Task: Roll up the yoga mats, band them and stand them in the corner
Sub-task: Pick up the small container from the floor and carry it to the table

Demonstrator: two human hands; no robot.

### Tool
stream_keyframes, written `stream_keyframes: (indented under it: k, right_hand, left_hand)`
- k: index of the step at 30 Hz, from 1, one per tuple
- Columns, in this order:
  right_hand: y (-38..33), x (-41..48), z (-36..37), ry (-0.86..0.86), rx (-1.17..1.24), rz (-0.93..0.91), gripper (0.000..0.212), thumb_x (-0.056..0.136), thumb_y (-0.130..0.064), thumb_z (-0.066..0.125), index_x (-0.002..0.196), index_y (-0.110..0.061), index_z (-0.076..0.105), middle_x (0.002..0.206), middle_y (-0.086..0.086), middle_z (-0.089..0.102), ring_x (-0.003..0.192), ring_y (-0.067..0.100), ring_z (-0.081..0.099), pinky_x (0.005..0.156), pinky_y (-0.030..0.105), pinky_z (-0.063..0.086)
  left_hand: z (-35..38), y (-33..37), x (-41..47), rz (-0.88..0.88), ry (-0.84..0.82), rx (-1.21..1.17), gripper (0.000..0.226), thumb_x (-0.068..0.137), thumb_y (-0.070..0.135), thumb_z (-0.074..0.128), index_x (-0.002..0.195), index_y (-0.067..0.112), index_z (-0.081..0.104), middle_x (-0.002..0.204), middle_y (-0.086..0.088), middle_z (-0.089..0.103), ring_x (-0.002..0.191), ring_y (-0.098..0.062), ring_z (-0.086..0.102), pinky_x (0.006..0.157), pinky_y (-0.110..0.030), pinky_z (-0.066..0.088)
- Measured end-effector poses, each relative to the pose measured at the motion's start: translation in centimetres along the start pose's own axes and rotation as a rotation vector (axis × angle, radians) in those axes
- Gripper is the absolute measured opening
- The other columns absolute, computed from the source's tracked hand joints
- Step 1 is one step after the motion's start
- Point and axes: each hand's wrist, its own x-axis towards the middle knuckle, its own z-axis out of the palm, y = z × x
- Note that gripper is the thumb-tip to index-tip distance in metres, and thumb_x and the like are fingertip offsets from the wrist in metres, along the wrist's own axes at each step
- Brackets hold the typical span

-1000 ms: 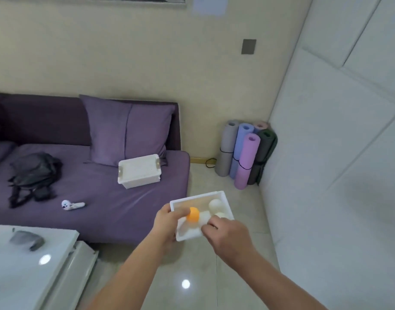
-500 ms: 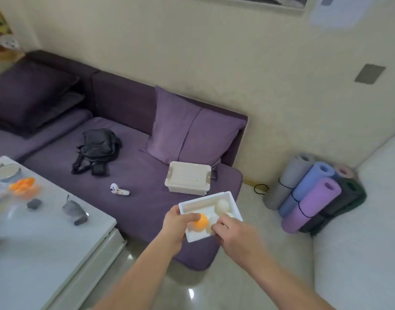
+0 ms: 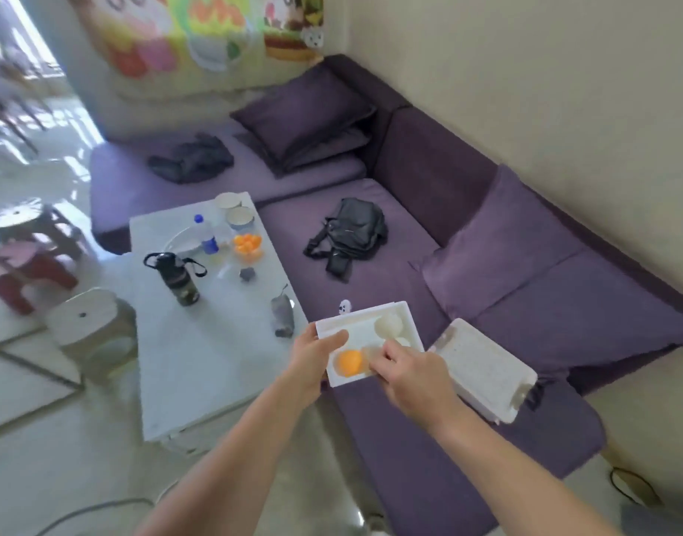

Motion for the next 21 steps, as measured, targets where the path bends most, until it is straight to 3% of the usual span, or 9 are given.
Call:
stream_keyframes:
  k: [4,6,8,11,13,16,18,21]
  right_hand:
    - [-1.9,7.0,3.6,-0.043,0.102,-0.222,0.034,0.050,-0.002,0.082,0.067,-0.018,0.058,0.066,-0.004,0.046,0.043,0.017,0.042,0.041,0.020,0.016]
    - [-4.0,9.9,5.8,-0.105,0.143,-0.321,0.035,0.046,-0.002,0.081,0.063,-0.018,0.055,0.065,-0.003,0.045,0.041,0.017,0.040,0.040,0.020,0.016]
    - [-6.2,12.6,8.3,-0.170,0.169,-0.399,0.040,0.039,-0.003,0.083,0.062,-0.018,0.053,0.064,-0.002,0.044,0.040,0.018,0.039,0.039,0.019,0.018]
    - [-9.3,16.8,12.3,-0.267,0.161,-0.531,0.042,0.031,-0.007,0.086,0.057,-0.019,0.055,0.060,-0.002,0.047,0.039,0.020,0.042,0.039,0.020,0.018]
    - [-11.5,19.4,15.0,-0.330,0.153,-0.608,0.041,0.031,-0.009,0.087,0.056,-0.020,0.056,0.060,-0.002,0.048,0.040,0.020,0.044,0.040,0.021,0.016]
    - [-14.2,23.4,20.7,-0.341,0.152,-0.732,0.037,0.036,-0.006,0.084,0.059,-0.020,0.058,0.061,-0.002,0.050,0.046,0.019,0.046,0.038,0.021,0.021]
    - [-15.8,26.3,25.7,-0.308,0.157,-0.795,0.035,0.040,-0.002,0.081,0.061,-0.019,0.059,0.063,-0.001,0.052,0.047,0.018,0.047,0.038,0.021,0.027]
    - [-18.2,30.7,34.8,-0.257,0.173,-0.824,0.025,0.052,-0.002,0.076,0.064,-0.020,0.064,0.068,0.000,0.057,0.044,0.020,0.049,0.039,0.020,0.027]
  left_hand:
    - [-5.0,1.4,1.9,0.032,0.210,-0.098,0.029,0.088,0.003,0.066,0.117,0.003,0.061,0.110,-0.022,0.071,0.091,-0.034,0.070,0.078,-0.043,0.058]
    - [-8.0,1.3,2.5,0.003,0.356,-0.130,0.039,0.080,0.012,0.073,0.117,0.007,0.064,0.109,-0.018,0.072,0.092,-0.032,0.071,0.073,-0.038,0.059]
    - [-11.3,0.9,2.9,-0.035,0.530,-0.064,0.035,0.080,0.017,0.076,0.114,0.013,0.067,0.098,-0.008,0.072,0.081,-0.021,0.068,0.064,-0.030,0.052]
    - [-16.6,-0.1,4.7,-0.104,0.744,0.139,0.042,0.065,0.038,0.083,0.102,0.020,0.073,0.087,-0.003,0.074,0.074,-0.019,0.069,0.068,-0.038,0.059]
    - [-20.0,-0.3,6.4,-0.123,0.810,0.251,0.048,0.066,0.038,0.082,0.110,0.021,0.071,0.080,0.001,0.070,0.075,-0.020,0.069,0.074,-0.038,0.059]
    - [-24.7,-0.4,10.2,-0.077,0.849,0.437,0.059,0.082,0.028,0.075,0.136,0.025,0.054,0.076,0.005,0.064,0.075,-0.018,0.065,0.070,-0.030,0.048]
    - [-28.5,-1.4,14.0,-0.105,0.831,0.503,0.047,0.087,0.027,0.070,0.131,0.026,0.056,0.074,0.006,0.065,0.065,-0.017,0.066,0.065,-0.029,0.049]
    - [-34.4,-3.5,20.1,-0.180,0.875,0.416,0.011,0.092,0.024,0.063,0.098,0.014,0.063,0.068,0.001,0.070,0.050,-0.014,0.069,0.065,-0.040,0.060]
